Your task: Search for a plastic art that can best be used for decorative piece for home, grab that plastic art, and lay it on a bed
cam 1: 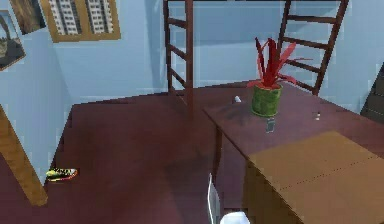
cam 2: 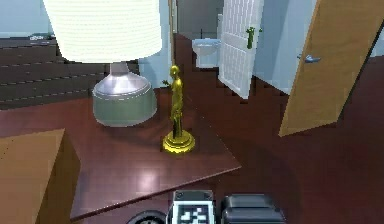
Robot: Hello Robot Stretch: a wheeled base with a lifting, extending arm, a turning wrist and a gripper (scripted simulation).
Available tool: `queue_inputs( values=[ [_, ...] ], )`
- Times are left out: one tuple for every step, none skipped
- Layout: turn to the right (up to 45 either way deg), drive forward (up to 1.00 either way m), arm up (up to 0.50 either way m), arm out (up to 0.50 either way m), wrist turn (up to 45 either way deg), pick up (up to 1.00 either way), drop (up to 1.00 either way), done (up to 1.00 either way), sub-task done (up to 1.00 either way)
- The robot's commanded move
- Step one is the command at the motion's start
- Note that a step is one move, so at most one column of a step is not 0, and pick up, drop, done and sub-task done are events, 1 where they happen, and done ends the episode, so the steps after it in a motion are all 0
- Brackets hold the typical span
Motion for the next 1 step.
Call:
queue_inputs(
  values=[
    [0.0,0.0,0.0,0.42,0.0,0.0,0.0,0.0,0.0]
  ],
)
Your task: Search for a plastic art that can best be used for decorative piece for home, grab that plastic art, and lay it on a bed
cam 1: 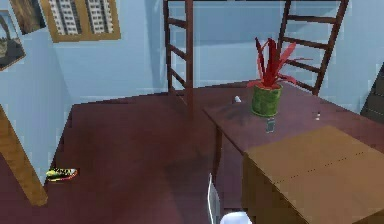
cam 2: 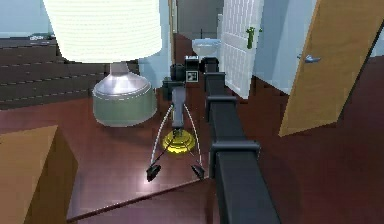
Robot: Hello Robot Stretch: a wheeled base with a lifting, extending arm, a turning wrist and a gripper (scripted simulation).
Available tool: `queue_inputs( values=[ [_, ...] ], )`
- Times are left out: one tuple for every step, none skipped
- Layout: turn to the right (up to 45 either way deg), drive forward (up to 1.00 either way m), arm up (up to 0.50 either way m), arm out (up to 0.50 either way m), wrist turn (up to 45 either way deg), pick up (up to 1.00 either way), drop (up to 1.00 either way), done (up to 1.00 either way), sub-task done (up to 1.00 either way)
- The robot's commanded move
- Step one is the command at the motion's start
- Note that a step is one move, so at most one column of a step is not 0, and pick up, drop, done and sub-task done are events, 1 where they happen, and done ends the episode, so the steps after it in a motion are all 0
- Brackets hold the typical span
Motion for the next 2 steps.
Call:
queue_inputs(
  values=[
    [0.0,0.0,0.0,0.0,45.0,0.0,0.0,0.0,0.0],
    [0.0,0.0,0.0,0.0,45.0,0.0,0.0,0.0,0.0]
  ],
)
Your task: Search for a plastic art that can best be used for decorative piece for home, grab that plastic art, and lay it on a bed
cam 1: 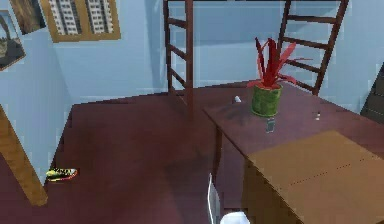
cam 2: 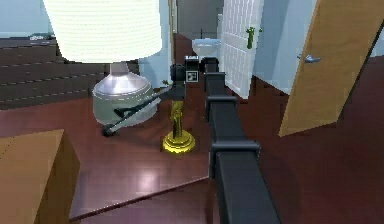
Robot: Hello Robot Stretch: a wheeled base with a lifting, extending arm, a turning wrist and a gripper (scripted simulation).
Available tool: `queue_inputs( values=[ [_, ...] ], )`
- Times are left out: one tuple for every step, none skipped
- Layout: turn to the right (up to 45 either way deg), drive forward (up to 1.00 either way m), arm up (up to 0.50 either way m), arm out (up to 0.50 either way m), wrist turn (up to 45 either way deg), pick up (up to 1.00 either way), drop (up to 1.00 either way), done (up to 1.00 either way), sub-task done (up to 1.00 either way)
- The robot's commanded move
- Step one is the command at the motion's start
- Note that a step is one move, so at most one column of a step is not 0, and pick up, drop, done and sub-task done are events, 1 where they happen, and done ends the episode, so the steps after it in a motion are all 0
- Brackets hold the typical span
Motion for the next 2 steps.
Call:
queue_inputs(
  values=[
    [0.0,0.0,0.0,0.0,45.0,0.0,0.0,0.0,0.0],
    [0.0,0.0,0.0,0.0,33.0,0.0,0.0,0.0,0.0]
  ],
)
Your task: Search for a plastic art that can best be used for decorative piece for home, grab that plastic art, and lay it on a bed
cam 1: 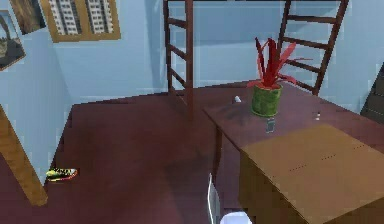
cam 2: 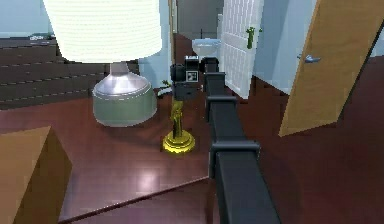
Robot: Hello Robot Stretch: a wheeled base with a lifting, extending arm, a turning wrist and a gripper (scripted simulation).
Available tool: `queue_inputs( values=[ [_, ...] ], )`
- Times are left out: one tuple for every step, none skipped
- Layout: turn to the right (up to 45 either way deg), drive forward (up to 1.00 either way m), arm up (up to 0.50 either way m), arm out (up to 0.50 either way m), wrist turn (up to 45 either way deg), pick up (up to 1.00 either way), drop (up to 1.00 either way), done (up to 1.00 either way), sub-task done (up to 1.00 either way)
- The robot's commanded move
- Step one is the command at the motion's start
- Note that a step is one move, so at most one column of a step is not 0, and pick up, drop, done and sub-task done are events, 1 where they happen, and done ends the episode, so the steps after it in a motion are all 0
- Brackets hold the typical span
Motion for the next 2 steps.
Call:
queue_inputs(
  values=[
    [0.0,0.0,0.0,0.0,0.0,1.0,0.0,0.0,0.0],
    [0.0,0.0,0.02,0.0,0.0,0.0,0.0,0.0,0.0]
  ],
)
